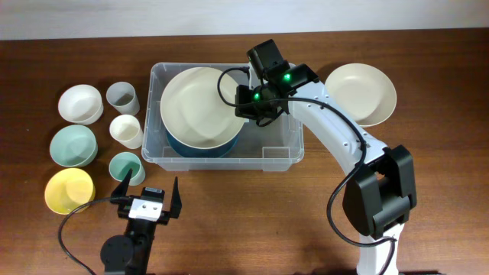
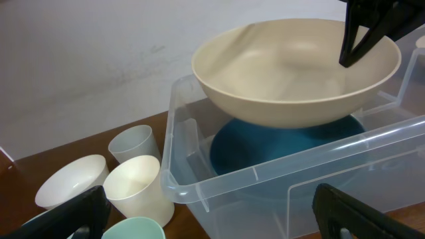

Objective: Pack container
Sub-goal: 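Lift the cream bowl and carry it over the bin, then lower the cream bowl onto the teal bowl and release it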

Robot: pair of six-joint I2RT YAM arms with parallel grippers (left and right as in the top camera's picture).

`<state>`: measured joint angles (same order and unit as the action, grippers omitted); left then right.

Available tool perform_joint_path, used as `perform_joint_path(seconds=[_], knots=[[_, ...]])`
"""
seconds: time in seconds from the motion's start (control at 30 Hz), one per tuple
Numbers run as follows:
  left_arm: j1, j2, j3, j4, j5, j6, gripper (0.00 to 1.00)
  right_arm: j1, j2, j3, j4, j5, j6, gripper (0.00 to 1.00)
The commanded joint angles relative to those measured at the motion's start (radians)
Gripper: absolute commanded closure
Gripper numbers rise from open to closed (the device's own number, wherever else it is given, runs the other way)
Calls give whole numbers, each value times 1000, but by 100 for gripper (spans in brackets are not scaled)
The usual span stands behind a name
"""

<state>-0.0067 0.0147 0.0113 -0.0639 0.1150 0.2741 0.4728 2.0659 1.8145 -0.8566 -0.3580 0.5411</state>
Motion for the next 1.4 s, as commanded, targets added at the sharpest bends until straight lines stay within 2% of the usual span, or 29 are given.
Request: perform_joint_path(seconds=[0.0,0.43,0.8,1.37], knots=[[6,-7,-2,-6,-7,15,0,0,13,-10,9,33,18,96],[6,-7,-2,-6,-7,15,0,18,64,-10,50,22,26,94],[6,-7,-2,-6,-7,15,0,27,69,-10,52,23,26,88],[6,-7,-2,-6,-7,15,0,44,69,-10,52,-1,45,88]])
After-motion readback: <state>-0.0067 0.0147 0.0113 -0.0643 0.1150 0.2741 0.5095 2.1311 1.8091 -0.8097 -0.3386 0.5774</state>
